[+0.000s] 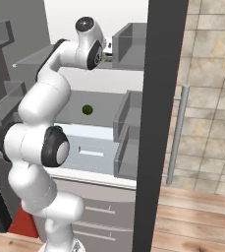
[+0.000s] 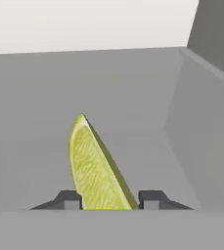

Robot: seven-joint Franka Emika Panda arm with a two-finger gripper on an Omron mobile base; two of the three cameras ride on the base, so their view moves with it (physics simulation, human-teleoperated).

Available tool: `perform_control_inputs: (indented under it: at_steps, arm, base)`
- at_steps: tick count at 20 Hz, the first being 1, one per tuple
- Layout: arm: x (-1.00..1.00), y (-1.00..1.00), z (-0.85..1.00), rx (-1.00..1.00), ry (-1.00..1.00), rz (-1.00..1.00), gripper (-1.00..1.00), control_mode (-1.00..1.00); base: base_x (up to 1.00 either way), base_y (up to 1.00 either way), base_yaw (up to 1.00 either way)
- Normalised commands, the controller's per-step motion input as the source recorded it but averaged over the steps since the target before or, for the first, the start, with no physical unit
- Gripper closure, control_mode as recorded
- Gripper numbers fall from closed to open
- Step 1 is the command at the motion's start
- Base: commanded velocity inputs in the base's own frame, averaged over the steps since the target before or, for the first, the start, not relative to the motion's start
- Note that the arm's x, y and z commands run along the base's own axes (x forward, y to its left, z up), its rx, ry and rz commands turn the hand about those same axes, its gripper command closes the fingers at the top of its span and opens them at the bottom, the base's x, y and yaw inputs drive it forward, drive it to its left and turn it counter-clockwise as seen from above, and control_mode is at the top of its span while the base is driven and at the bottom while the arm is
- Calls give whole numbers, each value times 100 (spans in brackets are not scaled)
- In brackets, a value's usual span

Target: Grab the lime and lemon wedge from the fridge, place them in the blender, close the lid, and turn on the blender to create a marinade.

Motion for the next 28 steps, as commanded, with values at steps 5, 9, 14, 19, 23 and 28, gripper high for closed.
perform_control_inputs:
  at_steps: [5, 9, 14, 19, 23, 28]
  arm:
    - [-100, 17, 0, -2, -36, 0, 100, -100]
    - [-100, 23, 11, 0, -24, 0, 100, -100]
    - [-100, 28, 20, 0, -3, 1, 100, -100]
    - [-100, 29, 26, 0, 2, 0, 100, -100]
    - [-100, 26, 26, 0, 21, 1, 100, -100]
    - [-100, 21, 1, 0, 37, 7, 100, -100]
  base:
    - [0, 0, 0]
    - [0, 0, 0]
    - [0, 0, 0]
    - [0, 0, 0]
    - [0, 0, 0]
    - [0, 0, 0]
